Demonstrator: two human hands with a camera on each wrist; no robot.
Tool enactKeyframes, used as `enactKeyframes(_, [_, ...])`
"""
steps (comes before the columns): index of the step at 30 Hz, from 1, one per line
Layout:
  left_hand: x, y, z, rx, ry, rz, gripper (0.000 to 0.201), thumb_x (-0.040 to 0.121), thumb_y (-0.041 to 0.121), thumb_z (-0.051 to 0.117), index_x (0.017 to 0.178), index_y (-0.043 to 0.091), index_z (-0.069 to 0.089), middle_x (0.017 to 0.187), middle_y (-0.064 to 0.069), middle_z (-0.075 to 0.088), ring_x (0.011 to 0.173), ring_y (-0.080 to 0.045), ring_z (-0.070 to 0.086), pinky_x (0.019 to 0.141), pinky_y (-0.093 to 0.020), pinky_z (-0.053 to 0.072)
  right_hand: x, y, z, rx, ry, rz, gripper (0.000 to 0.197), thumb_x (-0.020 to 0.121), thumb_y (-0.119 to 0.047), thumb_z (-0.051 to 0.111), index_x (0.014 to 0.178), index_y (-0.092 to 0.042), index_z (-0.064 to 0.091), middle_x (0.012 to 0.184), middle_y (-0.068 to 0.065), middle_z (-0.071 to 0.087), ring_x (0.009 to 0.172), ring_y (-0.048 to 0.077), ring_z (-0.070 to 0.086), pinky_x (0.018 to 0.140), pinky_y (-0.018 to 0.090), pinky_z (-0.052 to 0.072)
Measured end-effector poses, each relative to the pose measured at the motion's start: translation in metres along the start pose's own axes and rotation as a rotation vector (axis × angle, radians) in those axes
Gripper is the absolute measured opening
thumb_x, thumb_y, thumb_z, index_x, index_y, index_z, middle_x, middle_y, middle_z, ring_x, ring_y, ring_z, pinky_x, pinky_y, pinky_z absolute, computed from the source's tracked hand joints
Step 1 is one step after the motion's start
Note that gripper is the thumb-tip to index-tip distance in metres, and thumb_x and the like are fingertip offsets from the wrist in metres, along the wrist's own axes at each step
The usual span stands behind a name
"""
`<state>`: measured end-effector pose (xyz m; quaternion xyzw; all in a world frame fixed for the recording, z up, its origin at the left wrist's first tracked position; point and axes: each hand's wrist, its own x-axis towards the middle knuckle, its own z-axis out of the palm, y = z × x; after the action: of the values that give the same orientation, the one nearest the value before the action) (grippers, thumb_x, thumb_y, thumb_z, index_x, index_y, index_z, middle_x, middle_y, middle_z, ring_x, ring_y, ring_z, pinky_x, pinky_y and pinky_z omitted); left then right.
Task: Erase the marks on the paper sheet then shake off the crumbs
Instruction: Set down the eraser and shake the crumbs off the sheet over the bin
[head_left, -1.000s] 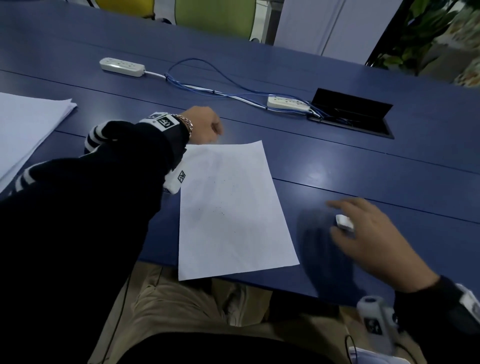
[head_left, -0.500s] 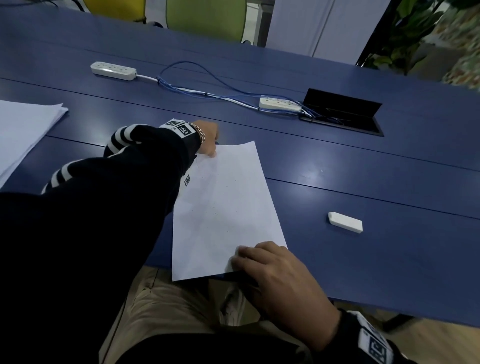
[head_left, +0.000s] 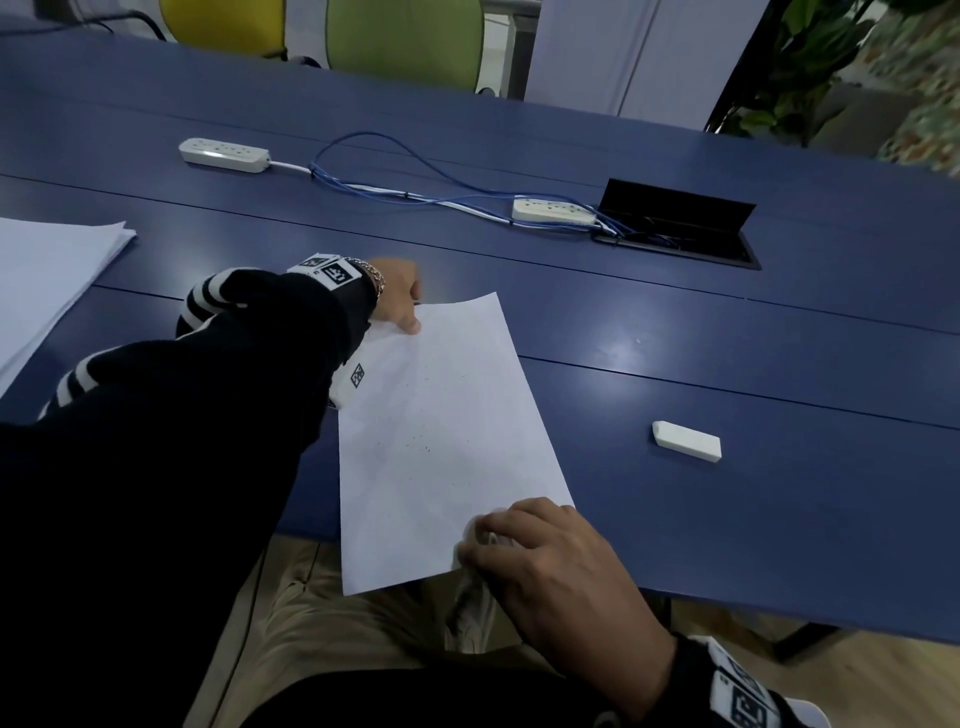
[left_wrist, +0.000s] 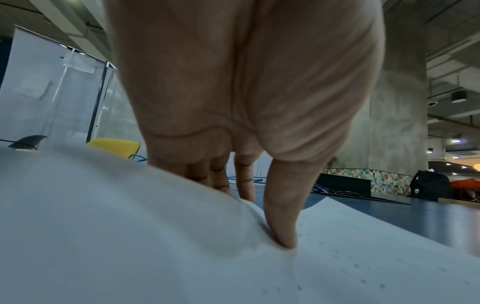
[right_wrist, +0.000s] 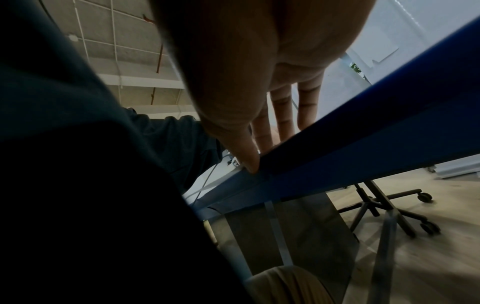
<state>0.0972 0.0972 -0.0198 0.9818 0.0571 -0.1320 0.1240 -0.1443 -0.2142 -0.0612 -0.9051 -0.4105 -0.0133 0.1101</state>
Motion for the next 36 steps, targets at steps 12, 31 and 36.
enactKeyframes(12, [-0.011,0.009,-0.015,0.044,-0.08,0.122,0.01,0.088,0.024,0.077,0.092,0.019,0.069,0.095,-0.002,0.068,0.091,-0.026,0.063,0.08,-0.032,0.048,-0.01,-0.002,-0.016,0.066,0.148,0.071,0.024,0.092,-0.034,0.066,0.114,-0.043,0.069,0.113,-0.011,0.06,0.105,0.013,0.054,0.082,0.032,0.044])
enactKeyframes(31, [-0.137,-0.033,-0.003,-0.897,-0.485,0.198,0.037,0.097,-0.007,0.059,0.13,0.007,0.066,0.125,-0.013,0.075,0.11,-0.028,0.075,0.086,-0.031,0.063,-0.086,0.035,-0.057,1.056,0.449,0.788,0.016,0.084,-0.029,0.08,0.093,-0.015,0.078,0.092,0.003,0.078,0.088,0.02,0.075,0.077,0.034,0.059])
enactKeyframes(36, [-0.174,-0.018,0.016,-0.981,-0.639,0.217,0.053,0.083,-0.003,0.07,0.133,0.017,0.071,0.132,-0.018,0.071,0.119,-0.038,0.07,0.091,-0.039,0.062,-0.112,0.045,-0.045,1.277,0.652,0.89,0.031,0.084,-0.004,0.077,0.108,-0.009,0.058,0.098,0.005,0.069,0.09,0.026,0.07,0.077,0.04,0.059])
